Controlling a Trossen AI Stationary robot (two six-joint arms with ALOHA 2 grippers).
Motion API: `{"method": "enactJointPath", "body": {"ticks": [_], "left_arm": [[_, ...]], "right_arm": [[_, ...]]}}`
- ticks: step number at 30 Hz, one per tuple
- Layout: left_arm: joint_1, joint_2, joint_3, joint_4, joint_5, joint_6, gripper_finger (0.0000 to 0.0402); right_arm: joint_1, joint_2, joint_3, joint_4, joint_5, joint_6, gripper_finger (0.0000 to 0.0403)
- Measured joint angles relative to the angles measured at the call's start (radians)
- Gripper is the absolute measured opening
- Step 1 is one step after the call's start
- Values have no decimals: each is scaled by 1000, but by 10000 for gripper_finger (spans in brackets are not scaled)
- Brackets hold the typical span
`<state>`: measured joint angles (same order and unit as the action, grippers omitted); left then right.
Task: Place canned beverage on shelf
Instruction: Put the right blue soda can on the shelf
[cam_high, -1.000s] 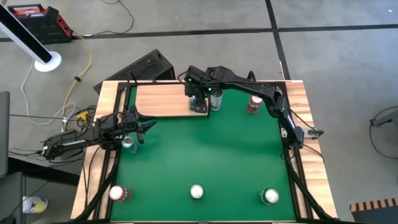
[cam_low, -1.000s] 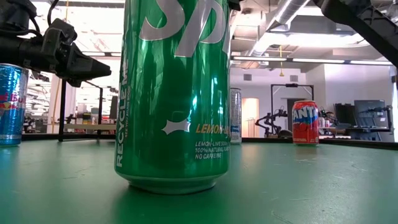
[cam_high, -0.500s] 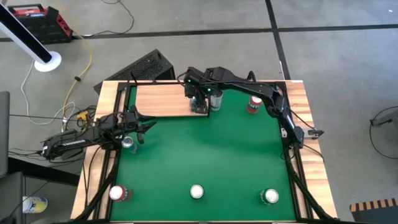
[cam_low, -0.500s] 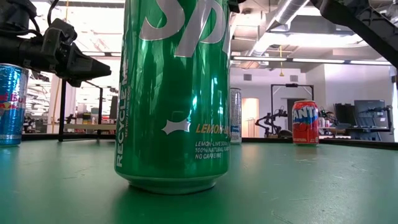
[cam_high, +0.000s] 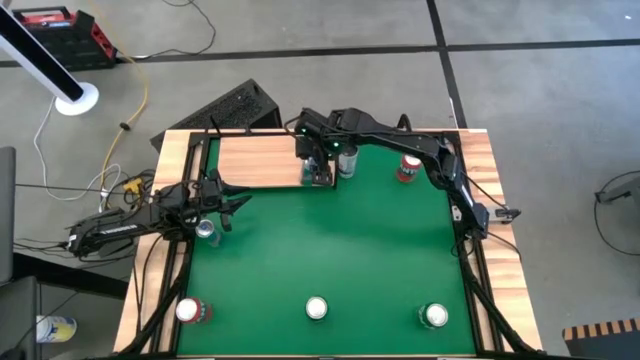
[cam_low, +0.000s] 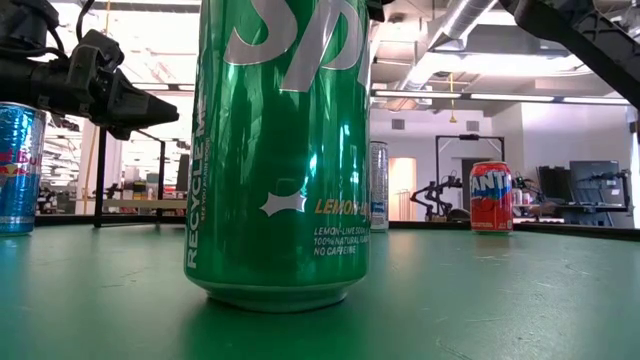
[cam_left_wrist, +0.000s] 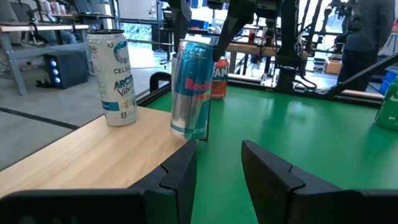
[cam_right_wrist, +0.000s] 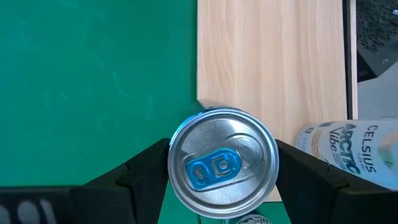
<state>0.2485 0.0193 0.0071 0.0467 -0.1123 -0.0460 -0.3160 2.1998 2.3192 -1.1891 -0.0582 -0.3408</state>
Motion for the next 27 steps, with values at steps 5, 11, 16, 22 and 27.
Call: {"method": "enactJointPath", "body": {"ticks": [5, 11, 16, 22, 27], "left_arm": [[0, 0, 0, 0, 0, 0, 112], [0, 0, 0, 0, 0, 0, 112], [0, 0, 0, 0, 0, 0, 112], [0, 0, 0, 0, 0, 0, 112], [0, 0, 0, 0, 0, 0, 112]], "right_arm": [[-2, 0, 0, -9, 0, 3, 281], [-2, 16, 0, -1, 2, 3, 282], [-10, 42, 2, -5, 4, 12, 283], [-13, 41, 1, 30, 9, 20, 283], [-14, 41, 1, 31, 10, 20, 283]]}}
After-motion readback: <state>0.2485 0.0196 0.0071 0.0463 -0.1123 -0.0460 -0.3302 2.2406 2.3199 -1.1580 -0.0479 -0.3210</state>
